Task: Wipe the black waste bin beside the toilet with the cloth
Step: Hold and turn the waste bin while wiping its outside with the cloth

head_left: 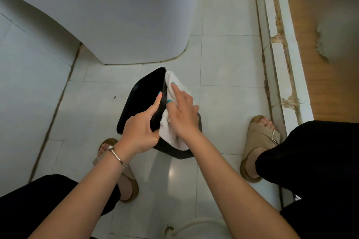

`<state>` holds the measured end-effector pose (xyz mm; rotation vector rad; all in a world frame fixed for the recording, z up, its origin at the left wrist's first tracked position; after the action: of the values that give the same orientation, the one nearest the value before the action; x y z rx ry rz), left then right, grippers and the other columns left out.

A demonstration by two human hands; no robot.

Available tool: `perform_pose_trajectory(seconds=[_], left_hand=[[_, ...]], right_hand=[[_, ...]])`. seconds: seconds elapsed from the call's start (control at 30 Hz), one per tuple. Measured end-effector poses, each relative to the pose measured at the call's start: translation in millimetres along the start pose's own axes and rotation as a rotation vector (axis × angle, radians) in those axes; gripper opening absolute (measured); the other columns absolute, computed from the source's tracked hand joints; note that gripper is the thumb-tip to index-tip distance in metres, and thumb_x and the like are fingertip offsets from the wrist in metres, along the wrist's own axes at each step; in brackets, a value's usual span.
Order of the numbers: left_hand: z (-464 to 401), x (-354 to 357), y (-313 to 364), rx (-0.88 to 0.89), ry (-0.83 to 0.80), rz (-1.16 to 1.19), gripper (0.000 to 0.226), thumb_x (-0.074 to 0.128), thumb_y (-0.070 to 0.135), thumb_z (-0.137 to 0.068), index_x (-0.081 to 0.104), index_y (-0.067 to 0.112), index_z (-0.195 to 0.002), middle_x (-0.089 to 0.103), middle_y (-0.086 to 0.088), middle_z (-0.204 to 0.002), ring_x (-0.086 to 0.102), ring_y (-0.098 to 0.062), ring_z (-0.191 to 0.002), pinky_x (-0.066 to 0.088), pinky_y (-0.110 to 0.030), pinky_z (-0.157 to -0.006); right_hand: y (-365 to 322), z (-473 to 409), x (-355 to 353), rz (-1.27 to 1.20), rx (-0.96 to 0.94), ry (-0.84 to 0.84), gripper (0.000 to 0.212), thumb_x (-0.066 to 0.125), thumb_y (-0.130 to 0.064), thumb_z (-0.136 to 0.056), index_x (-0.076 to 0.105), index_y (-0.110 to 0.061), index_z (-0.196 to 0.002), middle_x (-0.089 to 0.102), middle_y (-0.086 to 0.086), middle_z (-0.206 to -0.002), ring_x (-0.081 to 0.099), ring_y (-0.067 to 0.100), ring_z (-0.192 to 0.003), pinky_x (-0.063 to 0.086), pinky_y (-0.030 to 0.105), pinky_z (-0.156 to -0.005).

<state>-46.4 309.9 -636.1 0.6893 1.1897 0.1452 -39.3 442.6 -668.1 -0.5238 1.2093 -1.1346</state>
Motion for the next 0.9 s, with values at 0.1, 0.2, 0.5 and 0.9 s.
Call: perform_pose_trajectory(seconds=[0.1,0.2,0.5,0.9], left_hand=[[1.0,-1.0,0.0,-0.012,-0.003,0.009,0.094,0.063,0.027,-0.081,-0.005,0.052,-0.141,0.069,-0.002,-0.084,0.060,-0.016,-0.060,0.051,-0.045,-0.064],[-0.2,0.4,4.1,0.009,-0.016,-0.017,0.093,0.062,0.030,-0.081,-0.005,0.053,-0.142,0.069,0.000,-0.084,0.059,-0.014,-0.060,0.051,-0.041,-0.062],[-2.2,-3.7,0.1,0.008,-0.018,-0.008,0.101,0.070,0.028,-0.076,-0.002,0.055,-0.141,0.069,-0.008,-0.097,0.065,-0.023,-0.077,0.053,-0.043,-0.070],[9.2,-2.1,-21.4,0.027,0.001,0.148,0.105,0.078,0.021,-0.075,0.006,0.060,-0.140,0.034,0.031,-0.137,0.041,-0.003,-0.130,0.038,-0.018,-0.093]], right_hand=[[-4.8,11.6,0.8,-0.031,-0.059,-0.028,0.056,0.033,-0.042,-0.091,0.019,-0.054,-0.144,0.022,-0.009,-0.154,0.027,0.030,-0.126,0.025,0.036,-0.092],[-0.3,16.3,-4.2,-0.043,-0.079,-0.010,0.061,0.035,-0.042,-0.094,0.006,-0.054,-0.146,0.017,-0.012,-0.156,0.025,0.029,-0.132,0.022,0.034,-0.094],[15.2,19.3,-0.1,-0.005,-0.092,0.024,0.056,0.039,-0.053,-0.094,0.013,-0.056,-0.144,-0.016,-0.020,-0.158,-0.013,0.021,-0.147,0.007,0.054,-0.115],[41.4,15.1,16.6,0.056,-0.107,0.017,0.060,0.034,-0.032,-0.096,0.012,-0.050,-0.149,0.012,-0.022,-0.159,0.001,0.018,-0.147,0.018,0.046,-0.114]])
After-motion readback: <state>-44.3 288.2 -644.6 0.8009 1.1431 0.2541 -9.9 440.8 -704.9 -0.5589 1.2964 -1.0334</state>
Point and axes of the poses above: each hand's wrist, its own z-axis away from the middle knuckle, its own x-axis out of the palm, y = z × x, the point moved 5 cm from there along -z, towards the middle knuckle
